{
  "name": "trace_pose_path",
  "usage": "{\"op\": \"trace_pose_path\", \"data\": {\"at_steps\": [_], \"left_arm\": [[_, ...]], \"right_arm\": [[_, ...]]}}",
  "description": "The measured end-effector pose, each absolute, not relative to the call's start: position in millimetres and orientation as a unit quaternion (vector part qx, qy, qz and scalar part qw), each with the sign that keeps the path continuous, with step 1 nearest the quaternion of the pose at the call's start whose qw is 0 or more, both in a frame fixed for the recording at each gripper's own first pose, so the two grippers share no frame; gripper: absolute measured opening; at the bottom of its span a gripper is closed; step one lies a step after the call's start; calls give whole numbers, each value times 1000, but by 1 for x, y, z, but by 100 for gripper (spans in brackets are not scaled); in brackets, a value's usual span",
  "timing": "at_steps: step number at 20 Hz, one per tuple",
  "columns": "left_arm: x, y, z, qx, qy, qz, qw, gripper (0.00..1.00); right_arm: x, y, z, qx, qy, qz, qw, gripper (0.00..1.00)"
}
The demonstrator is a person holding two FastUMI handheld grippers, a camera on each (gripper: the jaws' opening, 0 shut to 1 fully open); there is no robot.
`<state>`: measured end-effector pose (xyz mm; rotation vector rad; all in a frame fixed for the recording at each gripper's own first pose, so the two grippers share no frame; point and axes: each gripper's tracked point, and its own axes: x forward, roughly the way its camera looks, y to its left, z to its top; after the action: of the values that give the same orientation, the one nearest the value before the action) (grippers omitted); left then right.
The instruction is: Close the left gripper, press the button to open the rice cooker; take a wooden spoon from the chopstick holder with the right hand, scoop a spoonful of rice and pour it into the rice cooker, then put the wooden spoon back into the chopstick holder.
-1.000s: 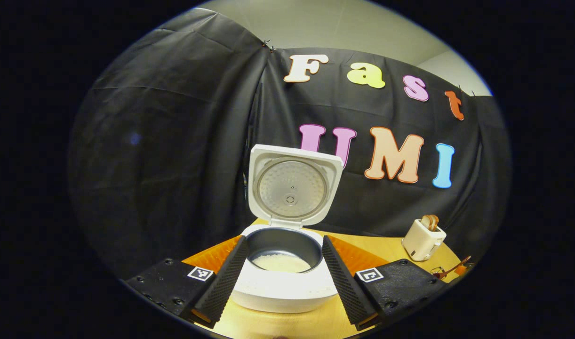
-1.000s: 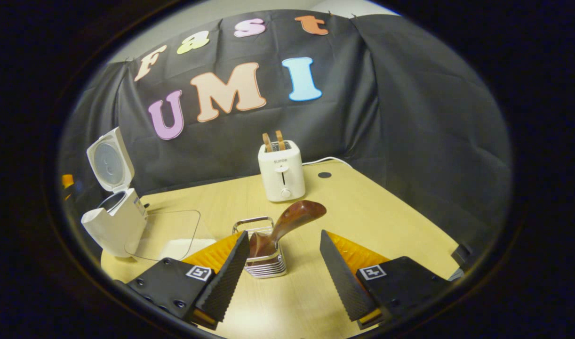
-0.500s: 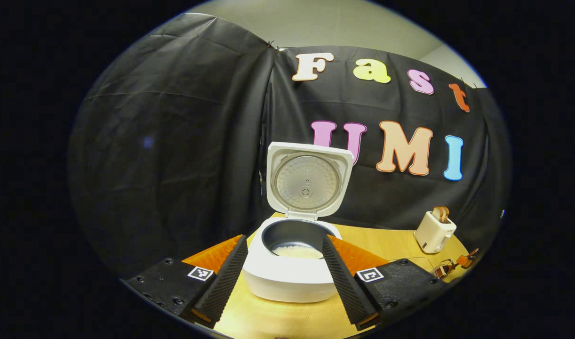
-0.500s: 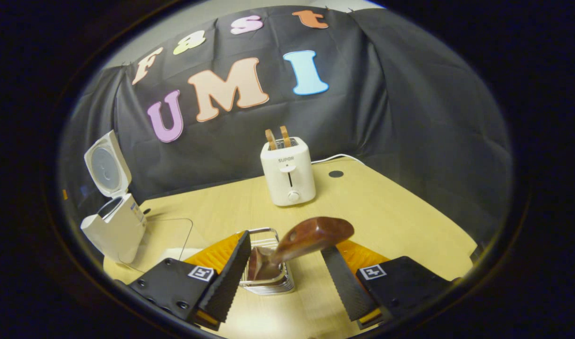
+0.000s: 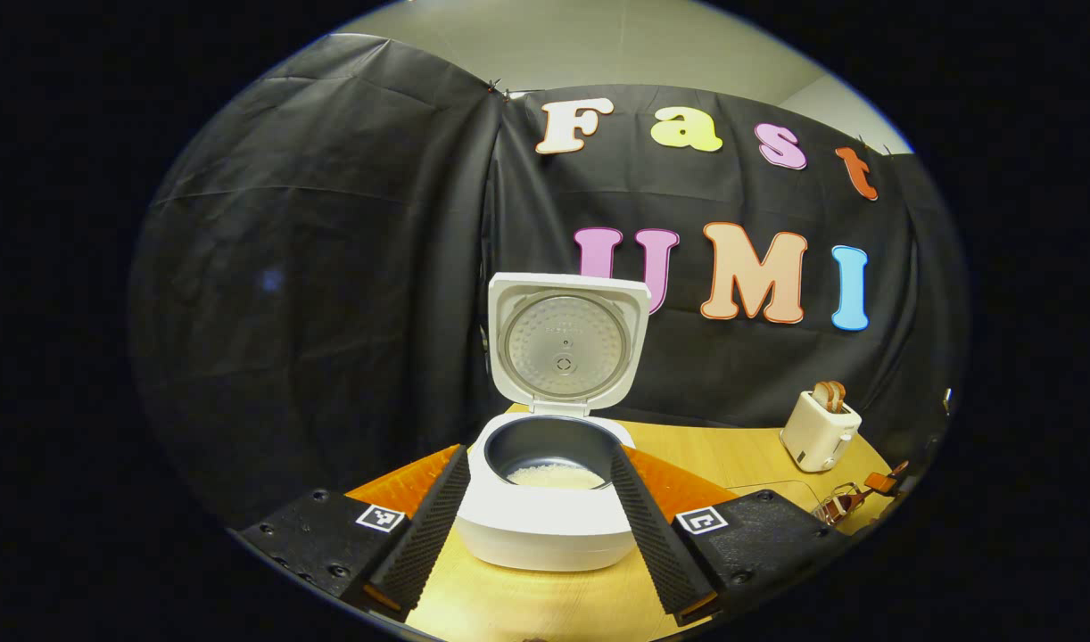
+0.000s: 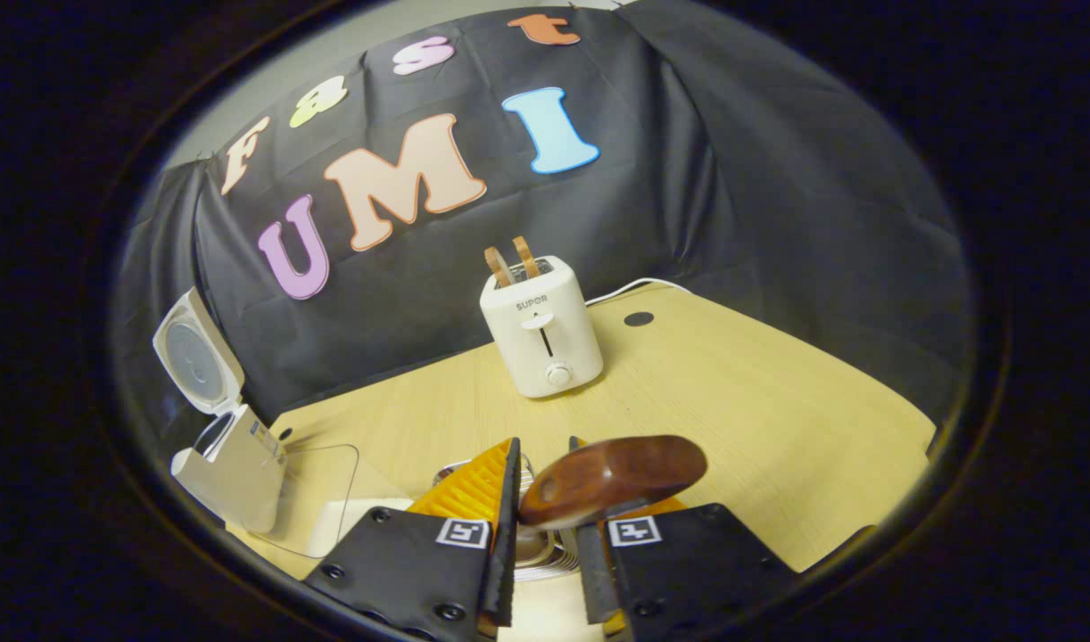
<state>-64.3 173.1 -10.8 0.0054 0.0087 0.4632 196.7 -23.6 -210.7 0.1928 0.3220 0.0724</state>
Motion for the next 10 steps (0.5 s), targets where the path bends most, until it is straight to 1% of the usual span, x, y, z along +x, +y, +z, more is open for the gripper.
{"op": "trace_pose_path", "data": {"at_steps": [1, 2, 3, 5, 8, 10], "left_arm": [[-63, 172, -11, 2, 4, 227, 974, 94], [-62, 170, -12, 1, 5, 226, 974, 94], [-62, 169, -13, 1, 6, 225, 974, 94], [-62, 168, -15, -1, 7, 222, 975, 94], [-61, 168, -18, -6, 9, 219, 976, 94], [-62, 168, -20, -9, 10, 218, 976, 94]], "right_arm": [[193, -25, -207, 95, 160, 34, 982, 31], [191, -23, -206, 100, 162, 36, 981, 31], [192, -23, -207, 103, 165, 34, 980, 28], [193, -18, -206, 109, 172, 44, 978, 27], [193, -15, -207, 110, 185, 39, 976, 22], [198, -12, -208, 112, 191, 37, 974, 24]]}}
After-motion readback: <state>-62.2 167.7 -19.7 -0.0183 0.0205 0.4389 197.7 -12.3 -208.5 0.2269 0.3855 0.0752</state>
